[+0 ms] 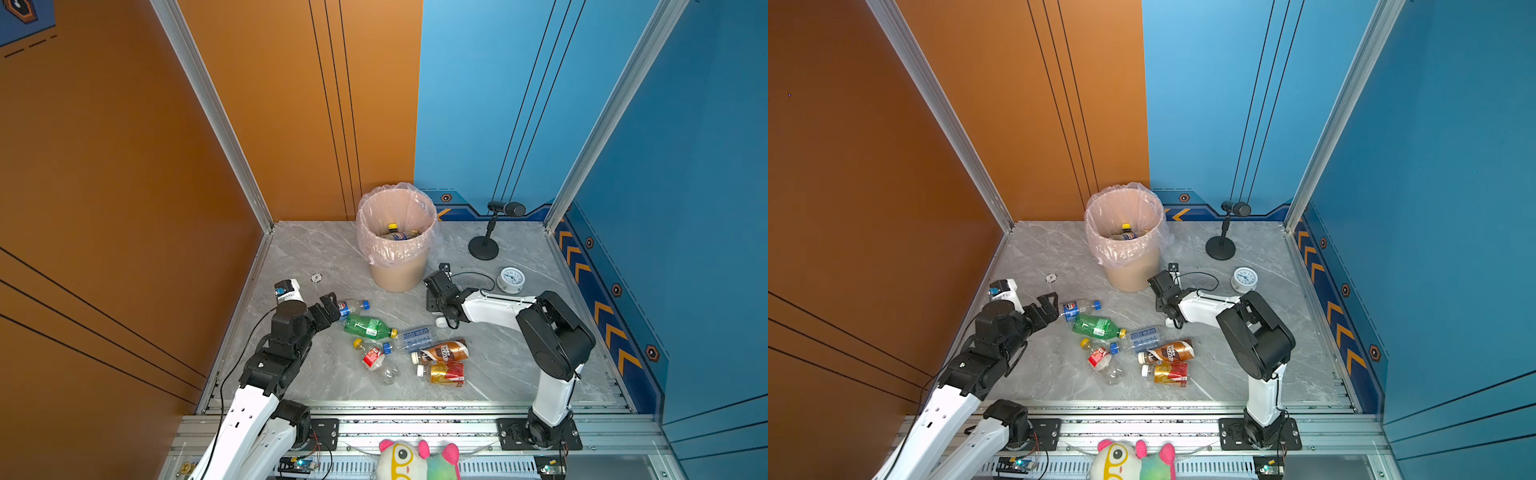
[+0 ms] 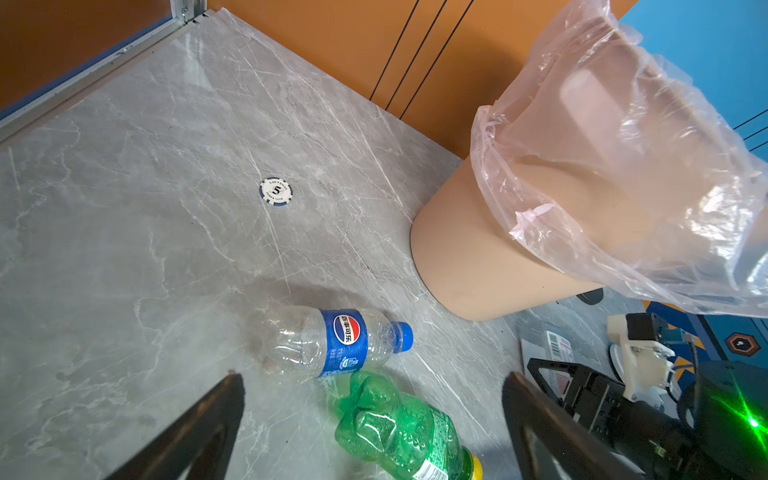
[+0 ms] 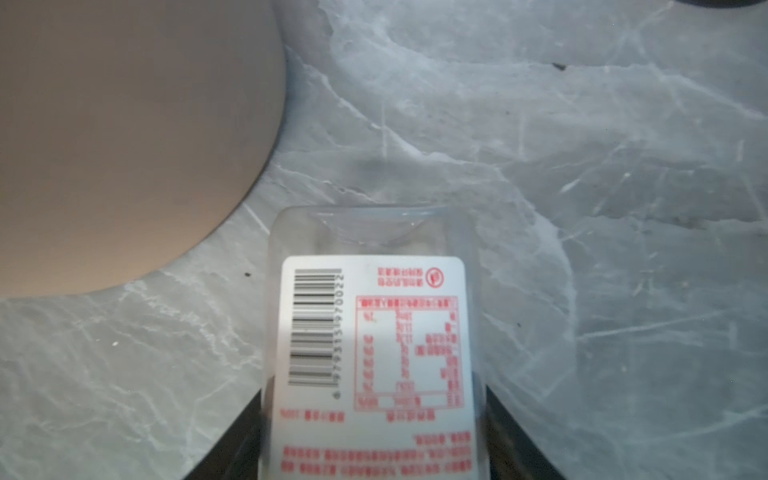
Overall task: Put the plastic bottles in the bin
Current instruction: 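Grasp the red-labelled clear bottle with the right gripper while the left arm withdraws, then lift the red-labelled bottle over the bin and lower it in with the right gripper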
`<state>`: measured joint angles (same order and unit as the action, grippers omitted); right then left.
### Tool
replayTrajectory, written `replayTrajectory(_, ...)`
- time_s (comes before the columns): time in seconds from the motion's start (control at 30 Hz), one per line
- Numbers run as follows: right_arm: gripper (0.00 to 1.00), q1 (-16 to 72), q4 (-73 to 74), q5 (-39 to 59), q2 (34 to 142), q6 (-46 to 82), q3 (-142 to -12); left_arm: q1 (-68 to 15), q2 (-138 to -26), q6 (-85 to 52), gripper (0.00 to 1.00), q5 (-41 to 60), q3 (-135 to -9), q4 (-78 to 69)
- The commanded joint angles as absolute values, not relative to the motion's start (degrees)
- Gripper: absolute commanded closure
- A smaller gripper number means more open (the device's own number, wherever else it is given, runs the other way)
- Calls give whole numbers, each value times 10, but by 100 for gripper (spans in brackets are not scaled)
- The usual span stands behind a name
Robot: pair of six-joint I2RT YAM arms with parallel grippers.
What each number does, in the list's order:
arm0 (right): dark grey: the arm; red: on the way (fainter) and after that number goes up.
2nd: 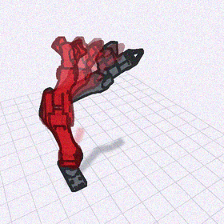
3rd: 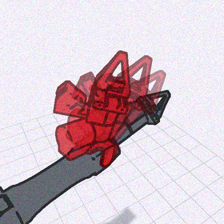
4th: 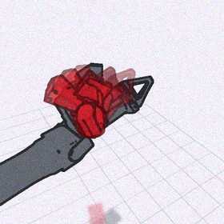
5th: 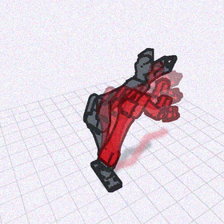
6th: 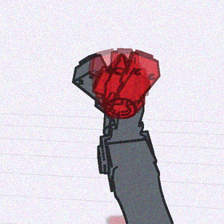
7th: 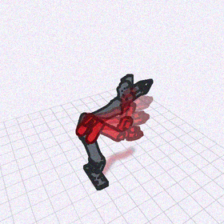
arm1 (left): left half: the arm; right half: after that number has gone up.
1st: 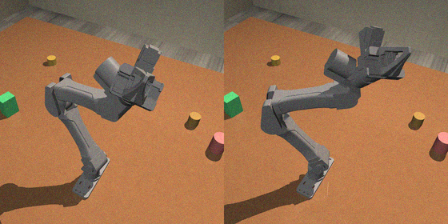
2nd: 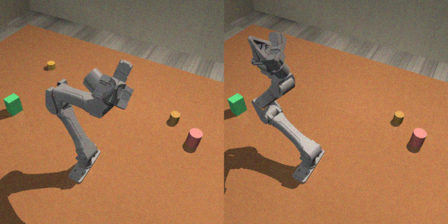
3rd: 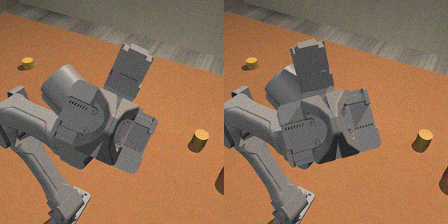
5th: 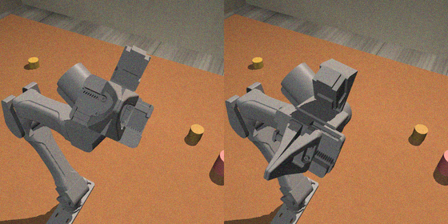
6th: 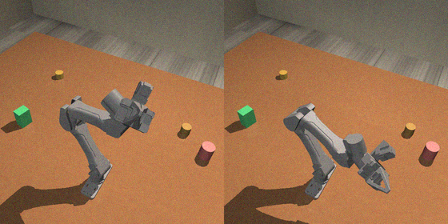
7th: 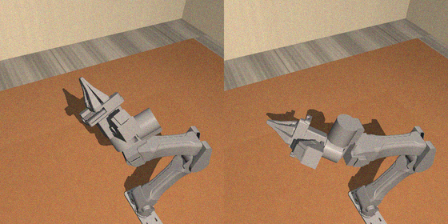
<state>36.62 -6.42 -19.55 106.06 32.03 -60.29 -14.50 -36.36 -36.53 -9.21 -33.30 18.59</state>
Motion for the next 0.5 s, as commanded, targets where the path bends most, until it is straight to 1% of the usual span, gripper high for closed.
replayTrajectory(0.0, 45, 360, -62, -225, 1026, 327, -577, -140, -360, -375, 2, -77, -317, 178)
replayTrajectory(0.13, 47, 347, -69, -229, 990, 327, -561, -134, -359, -385, 2, -77, -312, 182)
replayTrajectory(0.27, 49, 335, -53, -241, 934, 315, -536, -129, -358, -384, 2, -77, -307, 186)
replayTrajectory(0.47, 50, 325, -55, -255, 837, 281, -539, -120, -354, -389, 2, -73, -295, 193)
